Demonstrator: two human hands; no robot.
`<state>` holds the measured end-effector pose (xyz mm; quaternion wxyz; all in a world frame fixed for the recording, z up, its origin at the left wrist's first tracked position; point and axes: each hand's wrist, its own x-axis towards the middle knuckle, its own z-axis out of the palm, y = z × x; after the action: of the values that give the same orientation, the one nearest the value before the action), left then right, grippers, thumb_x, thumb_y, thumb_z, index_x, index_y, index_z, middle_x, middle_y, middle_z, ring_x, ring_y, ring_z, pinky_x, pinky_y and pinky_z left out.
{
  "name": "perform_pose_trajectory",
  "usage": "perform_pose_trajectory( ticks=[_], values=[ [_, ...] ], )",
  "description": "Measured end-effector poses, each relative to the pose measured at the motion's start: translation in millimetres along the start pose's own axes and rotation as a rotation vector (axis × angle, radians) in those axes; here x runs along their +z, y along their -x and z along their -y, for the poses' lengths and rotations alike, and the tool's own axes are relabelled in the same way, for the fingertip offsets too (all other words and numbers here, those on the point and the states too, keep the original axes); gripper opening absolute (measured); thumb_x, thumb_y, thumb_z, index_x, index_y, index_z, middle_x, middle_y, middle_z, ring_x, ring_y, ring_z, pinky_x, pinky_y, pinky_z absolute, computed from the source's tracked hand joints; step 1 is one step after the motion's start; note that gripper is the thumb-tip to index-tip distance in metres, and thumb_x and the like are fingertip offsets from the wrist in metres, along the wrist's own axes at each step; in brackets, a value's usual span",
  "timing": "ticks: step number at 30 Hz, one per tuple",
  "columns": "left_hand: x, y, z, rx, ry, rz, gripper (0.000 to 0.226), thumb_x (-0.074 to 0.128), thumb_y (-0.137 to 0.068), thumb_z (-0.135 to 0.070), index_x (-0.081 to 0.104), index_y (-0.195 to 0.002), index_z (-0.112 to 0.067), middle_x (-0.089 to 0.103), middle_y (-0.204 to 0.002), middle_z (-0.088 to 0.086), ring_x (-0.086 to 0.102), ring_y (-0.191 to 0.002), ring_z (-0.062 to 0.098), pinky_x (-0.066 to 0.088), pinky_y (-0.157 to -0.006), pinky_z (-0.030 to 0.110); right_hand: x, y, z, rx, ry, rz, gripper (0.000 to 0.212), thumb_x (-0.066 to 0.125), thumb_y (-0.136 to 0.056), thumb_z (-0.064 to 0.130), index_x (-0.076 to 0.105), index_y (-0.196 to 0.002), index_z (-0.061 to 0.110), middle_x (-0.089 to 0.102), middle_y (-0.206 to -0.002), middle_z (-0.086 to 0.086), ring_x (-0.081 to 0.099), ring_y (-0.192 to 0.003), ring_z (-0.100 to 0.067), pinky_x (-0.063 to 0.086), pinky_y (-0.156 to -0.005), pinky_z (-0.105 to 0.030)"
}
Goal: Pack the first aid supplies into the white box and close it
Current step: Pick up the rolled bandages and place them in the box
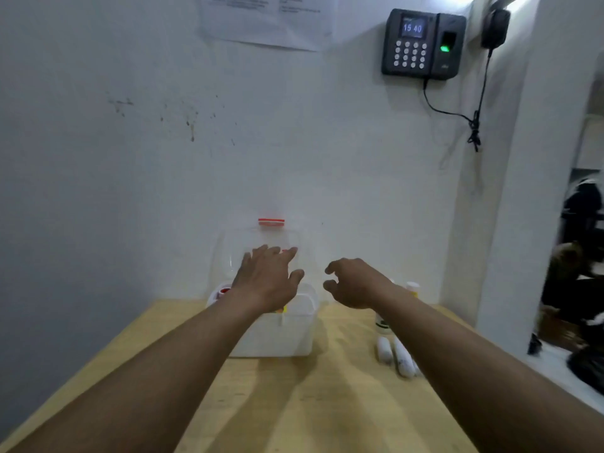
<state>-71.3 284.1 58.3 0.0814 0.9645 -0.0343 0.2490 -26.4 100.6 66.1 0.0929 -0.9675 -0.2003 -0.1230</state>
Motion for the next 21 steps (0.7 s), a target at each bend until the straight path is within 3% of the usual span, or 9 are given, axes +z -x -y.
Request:
perform_pose_trajectory(
  ticks=[3, 5, 13, 18, 21],
  values=[
    [6, 8, -34, 0.048, 0.031, 0.025, 0.060, 0.034, -0.101, -0.049, 0.023, -0.156, -0.028, 0.027, -0.162, 0.008, 0.011, -0.152, 0.027, 0.005, -0.122, 0.053, -11, 26, -22, 0.065, 0.026, -0.017, 0.047, 0.048, -0.099, 0.040, 0.051, -0.141, 0.018, 0.055, -0.141, -0.005, 0.052, -0.128, -0.023, 0.042, -0.100, -0.035],
    [12, 14, -54, 0.092, 0.043, 0.038, 0.060, 0.033, -0.102, -0.048, 0.020, -0.157, -0.026, 0.020, -0.164, 0.008, 0.004, -0.153, 0.026, 0.001, -0.122, 0.050, -16, 43, -34, 0.105, 0.029, -0.023, 0.049, 0.046, -0.100, 0.041, 0.050, -0.142, 0.016, 0.055, -0.143, -0.006, 0.051, -0.129, -0.023, 0.041, -0.101, -0.035],
    [50, 39, -101, 0.197, 0.070, 0.152, 0.056, 0.027, -0.104, -0.042, 0.022, -0.156, -0.021, 0.023, -0.162, 0.012, 0.001, -0.153, 0.028, 0.003, -0.122, 0.049, -11, 90, -76, 0.227, 0.024, 0.018, 0.043, 0.048, -0.098, 0.039, 0.057, -0.130, 0.012, 0.061, -0.131, -0.011, 0.057, -0.118, -0.028, 0.046, -0.093, -0.037],
    [82, 46, -109, 0.220, 0.000, 0.229, 0.056, 0.022, -0.104, -0.041, 0.022, -0.156, -0.022, 0.025, -0.162, 0.007, 0.000, -0.153, 0.025, 0.000, -0.121, 0.051, 13, 100, -93, 0.254, 0.030, 0.079, 0.037, 0.045, -0.098, 0.040, 0.057, -0.119, 0.012, 0.067, -0.115, -0.014, 0.061, -0.093, -0.028, 0.043, -0.070, -0.035],
    [98, 45, -113, 0.229, -0.014, 0.269, 0.055, 0.022, -0.104, -0.040, 0.023, -0.156, -0.023, 0.029, -0.161, 0.007, 0.000, -0.153, 0.026, 0.001, -0.121, 0.053, 24, 102, -100, 0.261, 0.047, 0.098, 0.044, 0.047, -0.098, 0.041, 0.056, -0.131, 0.013, 0.064, -0.126, -0.013, 0.061, -0.109, -0.028, 0.047, -0.080, -0.036]
  ],
)
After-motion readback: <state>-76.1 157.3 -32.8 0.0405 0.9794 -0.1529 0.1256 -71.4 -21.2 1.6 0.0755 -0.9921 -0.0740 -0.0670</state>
